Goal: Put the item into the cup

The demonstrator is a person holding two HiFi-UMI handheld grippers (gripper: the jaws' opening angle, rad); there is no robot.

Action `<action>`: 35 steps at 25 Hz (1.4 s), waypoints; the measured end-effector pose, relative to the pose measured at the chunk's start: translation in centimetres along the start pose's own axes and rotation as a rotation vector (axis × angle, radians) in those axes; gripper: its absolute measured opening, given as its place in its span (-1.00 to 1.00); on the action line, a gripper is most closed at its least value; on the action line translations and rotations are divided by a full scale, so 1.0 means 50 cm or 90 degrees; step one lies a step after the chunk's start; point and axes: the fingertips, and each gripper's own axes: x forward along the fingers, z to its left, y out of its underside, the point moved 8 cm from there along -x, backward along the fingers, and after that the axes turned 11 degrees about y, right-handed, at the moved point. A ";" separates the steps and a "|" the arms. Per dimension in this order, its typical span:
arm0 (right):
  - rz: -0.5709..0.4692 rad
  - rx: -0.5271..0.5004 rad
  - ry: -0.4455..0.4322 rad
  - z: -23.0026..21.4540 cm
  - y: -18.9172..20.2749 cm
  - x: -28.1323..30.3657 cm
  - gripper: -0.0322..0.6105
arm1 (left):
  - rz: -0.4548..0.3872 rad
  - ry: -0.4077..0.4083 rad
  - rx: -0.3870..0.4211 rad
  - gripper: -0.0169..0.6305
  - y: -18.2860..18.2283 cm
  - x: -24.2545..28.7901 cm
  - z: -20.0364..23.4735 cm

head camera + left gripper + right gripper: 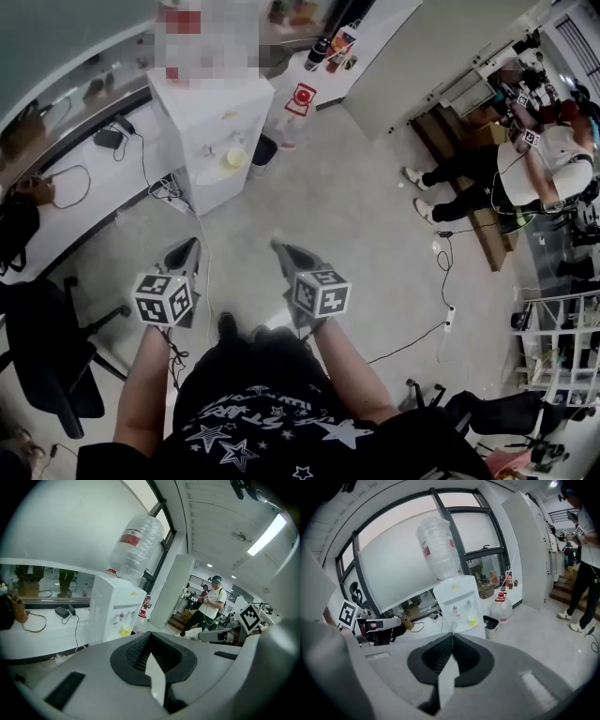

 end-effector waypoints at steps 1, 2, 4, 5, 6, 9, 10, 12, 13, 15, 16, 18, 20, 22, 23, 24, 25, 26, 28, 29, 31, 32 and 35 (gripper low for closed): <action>-0.002 0.000 -0.001 0.001 -0.003 0.003 -0.89 | -0.002 -0.001 -0.001 -0.97 -0.001 0.001 0.002; -0.005 0.000 -0.002 0.001 -0.008 0.005 -0.89 | -0.002 -0.001 -0.002 -0.97 -0.002 0.002 0.004; -0.011 0.004 -0.005 -0.003 -0.017 0.010 -0.89 | -0.002 -0.005 -0.002 -0.97 -0.003 0.007 0.005; -0.011 0.009 -0.008 -0.008 -0.018 0.012 -0.89 | -0.002 -0.007 -0.003 -0.97 -0.002 0.010 0.003; -0.009 0.013 -0.012 -0.013 -0.019 0.016 -0.89 | -0.002 -0.011 -0.004 -0.97 -0.001 0.014 0.000; 0.005 0.005 -0.028 -0.032 -0.022 0.039 -0.89 | -0.011 -0.025 -0.009 -0.97 -0.005 0.031 -0.002; 0.008 -0.002 -0.035 -0.038 -0.028 0.053 -0.89 | -0.013 -0.031 -0.009 -0.97 -0.009 0.039 0.001; 0.015 -0.012 -0.050 -0.047 -0.043 0.086 -0.89 | -0.016 -0.046 -0.010 -0.97 -0.015 0.054 0.012; 0.020 -0.016 -0.060 -0.052 -0.051 0.104 -0.89 | -0.017 -0.056 -0.012 -0.97 -0.016 0.063 0.017; 0.031 -0.032 -0.078 -0.064 -0.067 0.141 -0.89 | -0.019 -0.077 -0.019 -0.97 -0.017 0.085 0.027; 0.038 -0.041 -0.087 -0.072 -0.074 0.160 -0.89 | -0.021 -0.087 -0.025 -0.97 -0.015 0.097 0.030; 0.056 -0.054 -0.098 -0.091 -0.081 0.198 -0.89 | -0.026 -0.104 -0.046 -0.97 -0.003 0.122 0.034; 0.072 -0.059 -0.103 -0.107 -0.091 0.239 -0.89 | -0.037 -0.119 -0.071 -0.97 0.003 0.148 0.044; 0.078 -0.066 -0.107 -0.118 -0.106 0.281 -0.89 | -0.045 -0.133 -0.083 -0.97 0.001 0.172 0.058; 0.079 -0.070 -0.110 -0.122 -0.113 0.302 -0.89 | -0.047 -0.138 -0.084 -0.97 0.000 0.184 0.065; 0.080 -0.075 -0.112 -0.125 -0.119 0.324 -0.89 | -0.049 -0.142 -0.082 -0.97 -0.001 0.195 0.074; 0.080 -0.081 -0.114 -0.128 -0.125 0.348 -0.89 | -0.051 -0.146 -0.079 -0.97 -0.002 0.207 0.084; 0.080 -0.086 -0.115 -0.130 -0.131 0.372 -0.89 | -0.054 -0.148 -0.076 -0.97 -0.004 0.218 0.098; 0.077 -0.093 -0.114 -0.132 -0.139 0.418 -0.89 | -0.061 -0.155 -0.073 -0.97 -0.003 0.237 0.126; 0.076 -0.094 -0.112 -0.133 -0.139 0.438 -0.89 | -0.063 -0.158 -0.073 -0.97 0.000 0.245 0.139; 0.075 -0.097 -0.110 -0.136 -0.138 0.478 -0.89 | -0.061 -0.166 -0.069 -0.97 0.010 0.262 0.164; 0.075 -0.099 -0.110 -0.137 -0.137 0.498 -0.89 | -0.058 -0.168 -0.065 -0.97 0.015 0.272 0.177; 0.073 -0.107 -0.109 -0.139 -0.129 0.559 -0.89 | -0.048 -0.167 -0.068 -0.97 0.034 0.306 0.217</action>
